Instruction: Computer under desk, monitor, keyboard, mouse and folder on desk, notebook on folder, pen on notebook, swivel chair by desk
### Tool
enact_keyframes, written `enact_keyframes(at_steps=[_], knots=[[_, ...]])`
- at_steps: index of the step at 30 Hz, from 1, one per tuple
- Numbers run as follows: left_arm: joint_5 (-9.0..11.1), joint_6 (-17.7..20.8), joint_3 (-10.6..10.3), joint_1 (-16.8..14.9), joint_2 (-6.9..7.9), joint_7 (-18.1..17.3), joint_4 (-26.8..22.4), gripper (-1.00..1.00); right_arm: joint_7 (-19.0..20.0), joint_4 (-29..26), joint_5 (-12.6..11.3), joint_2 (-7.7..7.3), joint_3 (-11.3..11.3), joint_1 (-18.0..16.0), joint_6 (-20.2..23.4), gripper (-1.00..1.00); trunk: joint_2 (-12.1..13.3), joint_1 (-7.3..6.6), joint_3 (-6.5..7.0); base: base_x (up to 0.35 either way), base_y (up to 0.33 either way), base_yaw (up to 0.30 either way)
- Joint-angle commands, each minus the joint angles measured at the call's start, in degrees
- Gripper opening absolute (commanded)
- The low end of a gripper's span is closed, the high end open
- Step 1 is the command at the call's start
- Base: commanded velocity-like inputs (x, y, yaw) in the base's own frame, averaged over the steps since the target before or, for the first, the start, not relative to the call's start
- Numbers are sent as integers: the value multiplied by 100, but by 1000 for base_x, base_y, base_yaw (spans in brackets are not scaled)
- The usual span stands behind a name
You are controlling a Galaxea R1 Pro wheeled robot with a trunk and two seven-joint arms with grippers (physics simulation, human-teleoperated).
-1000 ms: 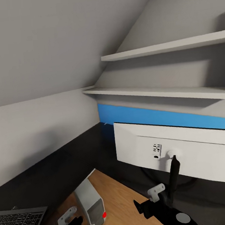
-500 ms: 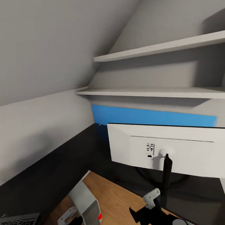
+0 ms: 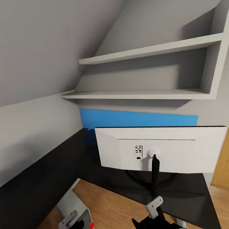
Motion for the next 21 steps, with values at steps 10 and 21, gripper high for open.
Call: enact_keyframes(at_steps=[10,21], knots=[[49,12,4,-3,-3,40,-11,100,-58,-8,-33,-127,85,91,-1,100,-11,3,-12,0,0,-93],[45,13,4,-3,-2,34,-11,100,-71,-8,-7,-132,-59,99,-438,100,-11,3,-12,0,69,-8]])
